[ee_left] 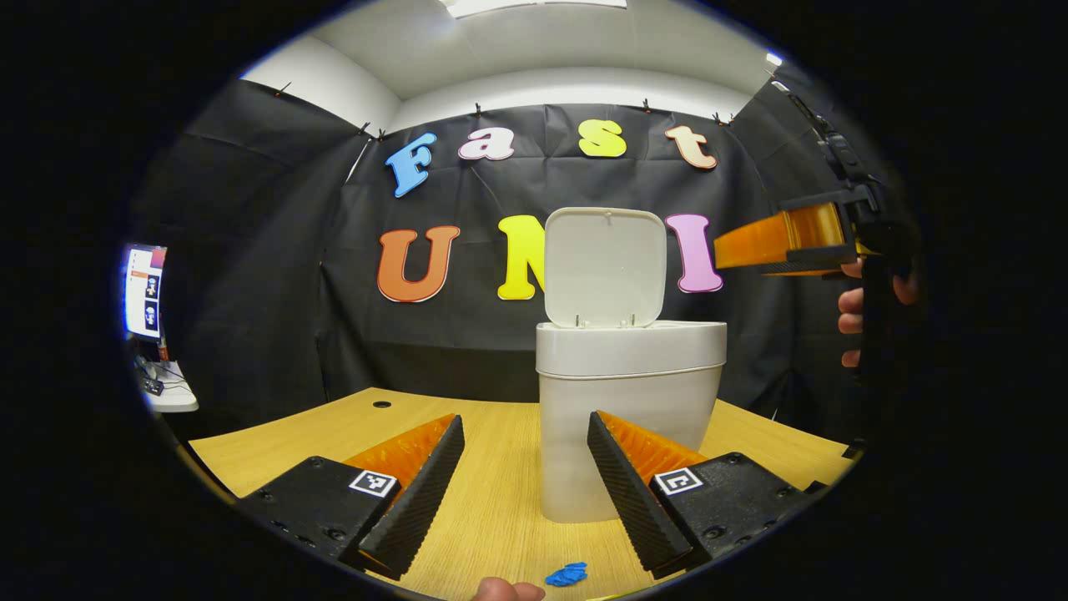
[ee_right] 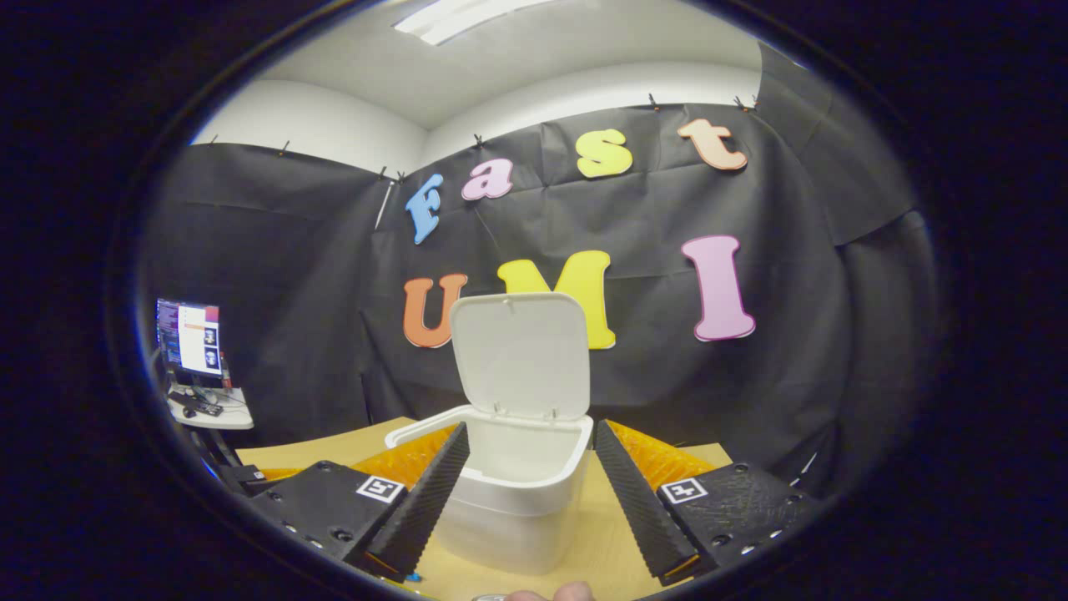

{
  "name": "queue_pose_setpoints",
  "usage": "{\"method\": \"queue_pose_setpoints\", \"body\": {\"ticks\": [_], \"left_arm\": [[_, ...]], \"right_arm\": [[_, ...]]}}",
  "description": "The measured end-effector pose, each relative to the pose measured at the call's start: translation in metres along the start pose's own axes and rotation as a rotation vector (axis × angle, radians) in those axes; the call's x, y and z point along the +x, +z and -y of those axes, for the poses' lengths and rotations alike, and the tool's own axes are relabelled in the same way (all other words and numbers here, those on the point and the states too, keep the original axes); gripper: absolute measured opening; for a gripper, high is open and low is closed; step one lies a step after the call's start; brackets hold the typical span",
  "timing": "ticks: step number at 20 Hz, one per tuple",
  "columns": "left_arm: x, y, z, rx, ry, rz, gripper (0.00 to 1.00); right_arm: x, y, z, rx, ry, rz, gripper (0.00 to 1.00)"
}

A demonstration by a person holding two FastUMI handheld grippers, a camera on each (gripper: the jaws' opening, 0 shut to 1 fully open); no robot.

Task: Press the lid of the desktop garbage bin to open it, pick up the crumpled paper on the desktop and throw it into the bin, then pick up the pop can on the desktop and drop it into the bin, and finally close the garbage bin lid.

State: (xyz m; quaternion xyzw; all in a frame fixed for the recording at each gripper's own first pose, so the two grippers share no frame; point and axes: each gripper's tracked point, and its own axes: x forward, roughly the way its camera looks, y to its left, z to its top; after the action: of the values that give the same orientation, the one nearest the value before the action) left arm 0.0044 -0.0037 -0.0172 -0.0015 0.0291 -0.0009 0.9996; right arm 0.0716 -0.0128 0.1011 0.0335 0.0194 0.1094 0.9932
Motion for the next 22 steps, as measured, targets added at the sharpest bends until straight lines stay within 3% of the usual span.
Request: {"method": "queue_pose_setpoints", "body": {"ticks": [6,11,22], "left_arm": [[-0.005,-0.011,0.008,0.020,-0.011,-0.034,0.96],[-0.009,-0.034,0.024,0.047,-0.032,-0.088,0.96],[-0.046,-0.137,0.028,0.003,-0.053,-0.346,0.96]], "right_arm": [[-0.026,-0.046,0.026,-0.015,-0.052,0.001,0.95],[-0.046,-0.088,0.029,0.008,-0.046,-0.033,0.95],[-0.064,-0.144,0.032,0.016,-0.045,-0.084,0.95]]}}
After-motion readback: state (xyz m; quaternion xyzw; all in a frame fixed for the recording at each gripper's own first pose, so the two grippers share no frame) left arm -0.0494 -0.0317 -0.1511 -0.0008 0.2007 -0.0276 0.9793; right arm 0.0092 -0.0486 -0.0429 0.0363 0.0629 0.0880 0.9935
